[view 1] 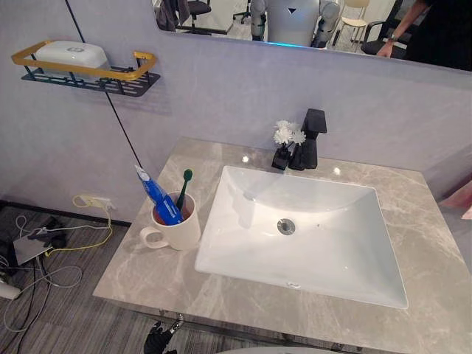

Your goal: Organize washtable

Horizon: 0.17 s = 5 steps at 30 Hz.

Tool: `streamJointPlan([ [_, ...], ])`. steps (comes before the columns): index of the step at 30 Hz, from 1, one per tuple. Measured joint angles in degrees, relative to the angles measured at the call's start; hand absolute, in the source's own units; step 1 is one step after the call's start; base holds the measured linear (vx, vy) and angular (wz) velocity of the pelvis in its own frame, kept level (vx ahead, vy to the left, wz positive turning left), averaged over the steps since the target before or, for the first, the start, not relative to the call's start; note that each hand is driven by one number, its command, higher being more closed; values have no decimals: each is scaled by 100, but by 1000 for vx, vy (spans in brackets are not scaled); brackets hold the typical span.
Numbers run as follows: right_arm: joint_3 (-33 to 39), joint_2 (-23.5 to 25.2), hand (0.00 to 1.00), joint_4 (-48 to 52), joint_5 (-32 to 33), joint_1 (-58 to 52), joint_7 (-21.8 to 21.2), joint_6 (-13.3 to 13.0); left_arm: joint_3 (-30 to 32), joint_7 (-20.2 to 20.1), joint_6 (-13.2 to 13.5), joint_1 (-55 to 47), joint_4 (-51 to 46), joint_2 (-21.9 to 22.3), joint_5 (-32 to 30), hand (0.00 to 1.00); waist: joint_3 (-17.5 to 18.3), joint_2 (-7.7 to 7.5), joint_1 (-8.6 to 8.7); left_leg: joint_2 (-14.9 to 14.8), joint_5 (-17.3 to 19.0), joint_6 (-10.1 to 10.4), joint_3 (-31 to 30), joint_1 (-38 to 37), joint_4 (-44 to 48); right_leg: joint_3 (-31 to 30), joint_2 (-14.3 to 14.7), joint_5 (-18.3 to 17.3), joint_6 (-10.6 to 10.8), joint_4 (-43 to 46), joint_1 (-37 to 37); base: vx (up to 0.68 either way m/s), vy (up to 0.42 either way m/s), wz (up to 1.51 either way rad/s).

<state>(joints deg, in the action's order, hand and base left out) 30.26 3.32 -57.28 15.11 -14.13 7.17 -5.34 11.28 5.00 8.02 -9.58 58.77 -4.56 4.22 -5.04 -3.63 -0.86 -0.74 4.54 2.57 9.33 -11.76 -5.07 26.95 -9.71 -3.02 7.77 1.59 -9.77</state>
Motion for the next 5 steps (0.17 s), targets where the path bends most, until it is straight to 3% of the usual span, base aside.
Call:
streamJointPlan([
  [5, -189, -20, 0, -137, 0, 82, -3, 2, 0, 4, 3, 12, 31, -46, -19, 0, -51, -12, 5, -3, -21, -33, -22, 27, -1, -12, 37, 0, 0, -93, -16, -24, -40, 0],
])
